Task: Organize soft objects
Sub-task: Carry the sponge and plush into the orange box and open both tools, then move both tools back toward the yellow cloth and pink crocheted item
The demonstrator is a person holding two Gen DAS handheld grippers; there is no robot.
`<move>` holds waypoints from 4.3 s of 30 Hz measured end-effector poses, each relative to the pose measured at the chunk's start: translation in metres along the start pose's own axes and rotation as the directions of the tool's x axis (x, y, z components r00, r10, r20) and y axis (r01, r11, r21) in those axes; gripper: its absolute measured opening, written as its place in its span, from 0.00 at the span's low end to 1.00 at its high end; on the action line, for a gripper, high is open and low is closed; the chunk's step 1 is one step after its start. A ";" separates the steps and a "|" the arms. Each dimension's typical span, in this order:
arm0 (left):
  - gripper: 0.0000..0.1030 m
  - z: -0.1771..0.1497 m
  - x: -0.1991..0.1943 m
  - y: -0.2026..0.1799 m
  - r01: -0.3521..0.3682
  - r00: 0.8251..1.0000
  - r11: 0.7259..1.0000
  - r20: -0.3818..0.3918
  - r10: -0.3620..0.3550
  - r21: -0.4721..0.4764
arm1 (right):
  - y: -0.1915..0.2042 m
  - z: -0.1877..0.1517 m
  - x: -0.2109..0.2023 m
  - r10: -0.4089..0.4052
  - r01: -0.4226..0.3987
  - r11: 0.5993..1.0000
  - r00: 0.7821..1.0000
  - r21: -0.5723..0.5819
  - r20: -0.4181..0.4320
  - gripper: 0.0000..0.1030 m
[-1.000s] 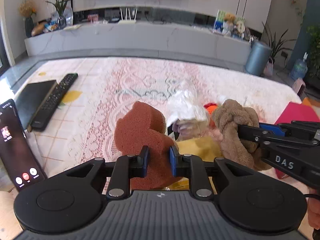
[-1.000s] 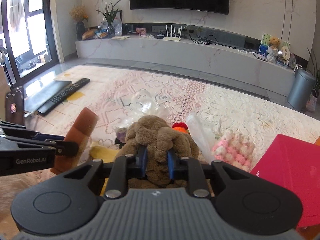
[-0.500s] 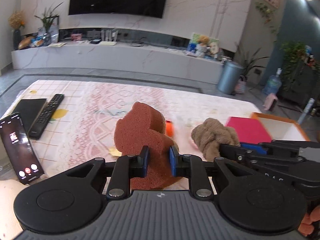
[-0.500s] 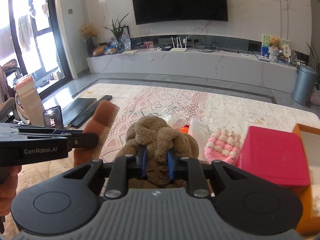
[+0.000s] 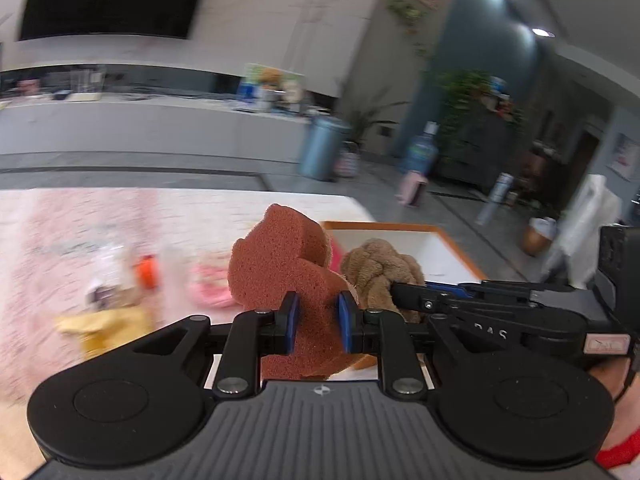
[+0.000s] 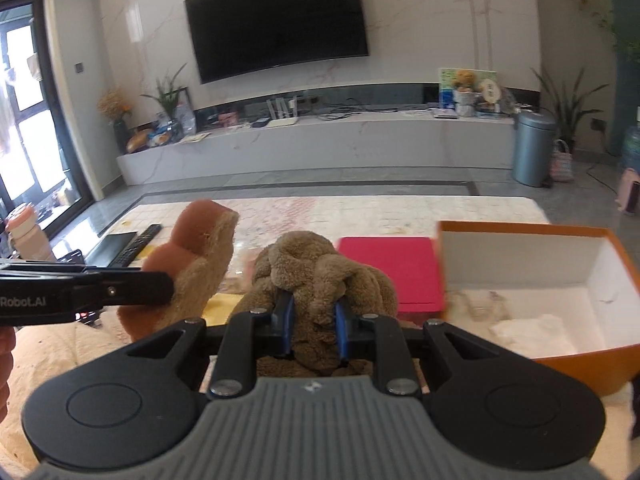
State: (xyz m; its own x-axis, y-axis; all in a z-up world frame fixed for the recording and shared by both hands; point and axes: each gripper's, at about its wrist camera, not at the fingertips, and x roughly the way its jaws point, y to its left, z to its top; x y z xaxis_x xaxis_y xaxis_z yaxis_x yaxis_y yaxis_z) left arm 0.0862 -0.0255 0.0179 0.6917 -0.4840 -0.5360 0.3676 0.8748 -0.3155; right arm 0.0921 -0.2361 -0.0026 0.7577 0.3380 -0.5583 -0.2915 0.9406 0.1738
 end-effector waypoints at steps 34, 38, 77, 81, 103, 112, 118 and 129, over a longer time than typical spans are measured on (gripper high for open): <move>0.23 0.058 0.301 -0.092 0.018 0.872 0.982 -0.483 0.076 0.188 | -0.229 0.057 0.153 -0.230 0.203 0.973 0.903 -0.112 -0.363 0.20; 0.23 0.051 0.313 -0.090 0.011 0.851 0.979 -0.516 0.097 0.203 | -0.235 0.051 0.174 -0.210 0.173 0.977 0.884 -0.124 -0.418 0.20; 0.51 0.066 0.216 -0.091 0.027 0.935 0.977 -0.352 0.051 0.212 | -0.187 0.063 0.114 -0.301 0.255 0.952 0.884 -0.171 -0.357 0.60; 0.51 0.061 0.177 -0.090 0.012 0.961 0.976 -0.273 0.049 0.217 | -0.161 0.061 0.089 -0.292 0.257 0.954 0.906 -0.151 -0.306 0.60; 0.47 -0.019 0.015 0.002 -0.304 0.952 0.950 0.063 0.300 0.070 | 0.037 -0.021 0.023 -0.133 0.133 0.991 0.990 0.006 0.037 0.59; 0.47 -0.035 0.001 0.059 -0.383 0.924 0.924 0.002 0.383 -0.001 | 0.084 -0.037 0.066 -0.085 0.083 0.993 0.996 -0.078 -0.019 0.59; 0.48 -0.045 0.007 0.094 -0.384 0.921 0.923 -0.060 0.384 0.013 | 0.097 -0.039 0.104 -0.071 0.060 0.991 0.993 -0.119 -0.089 0.59; 0.66 -0.032 0.060 0.158 -0.343 0.918 0.932 -0.171 0.359 0.117 | 0.117 -0.025 0.194 -0.042 0.006 0.978 0.985 -0.209 -0.169 0.55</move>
State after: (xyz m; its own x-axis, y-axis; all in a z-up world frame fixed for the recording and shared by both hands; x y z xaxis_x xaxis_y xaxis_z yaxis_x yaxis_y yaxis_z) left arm 0.1657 0.0832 -0.0896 0.6604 -0.1338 -0.7389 0.1783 0.9838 -0.0188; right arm 0.1906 -0.0613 -0.1105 0.6598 0.2878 -0.6941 -0.4026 0.9154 -0.0032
